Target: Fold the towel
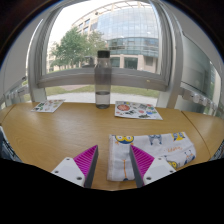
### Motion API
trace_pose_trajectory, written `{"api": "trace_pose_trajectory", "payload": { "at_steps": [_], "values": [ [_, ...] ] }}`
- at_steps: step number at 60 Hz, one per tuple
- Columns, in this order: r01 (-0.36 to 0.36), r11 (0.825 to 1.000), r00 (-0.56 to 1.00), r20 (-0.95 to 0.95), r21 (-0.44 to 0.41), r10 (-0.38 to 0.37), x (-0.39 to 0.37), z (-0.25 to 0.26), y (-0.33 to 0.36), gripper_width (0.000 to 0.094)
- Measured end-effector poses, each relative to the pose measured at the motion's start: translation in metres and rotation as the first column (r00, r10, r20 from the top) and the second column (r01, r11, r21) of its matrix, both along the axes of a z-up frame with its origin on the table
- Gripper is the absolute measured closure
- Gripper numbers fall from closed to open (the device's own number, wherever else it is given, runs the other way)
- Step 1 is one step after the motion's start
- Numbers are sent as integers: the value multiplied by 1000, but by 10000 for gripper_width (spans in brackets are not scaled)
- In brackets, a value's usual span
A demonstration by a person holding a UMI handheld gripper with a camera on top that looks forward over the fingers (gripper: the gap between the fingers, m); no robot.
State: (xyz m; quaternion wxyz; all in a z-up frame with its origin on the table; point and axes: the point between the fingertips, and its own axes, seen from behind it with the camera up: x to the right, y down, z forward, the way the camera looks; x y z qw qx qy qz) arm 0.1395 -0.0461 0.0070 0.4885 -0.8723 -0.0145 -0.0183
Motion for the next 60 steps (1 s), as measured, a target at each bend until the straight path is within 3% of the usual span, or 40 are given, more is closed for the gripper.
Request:
{"api": "trace_pose_trajectory", "payload": {
  "at_steps": [9, 13, 18, 25, 32, 45, 52, 60],
  "values": [
    [39, 999, 999, 27, -23, -38, 4, -11, 10, 628],
    [36, 999, 998, 45, -39, -34, 2, -12, 9, 697],
    [43, 998, 996, 80, -42, -39, 3, -12, 12, 901],
    [42, 998, 995, 87, -42, -39, 3, -15, 15, 906],
    [-7, 998, 999, -45, -68, 4, -9, -7, 14, 906],
    [-71, 997, 974, -214, 30, 76, 23, 75, 25, 907],
    [-54, 997, 969, -237, 64, 67, 79, 107, 22, 907],
    [38, 998, 981, -194, 48, -28, 167, 91, 18, 907]
  ]
}}
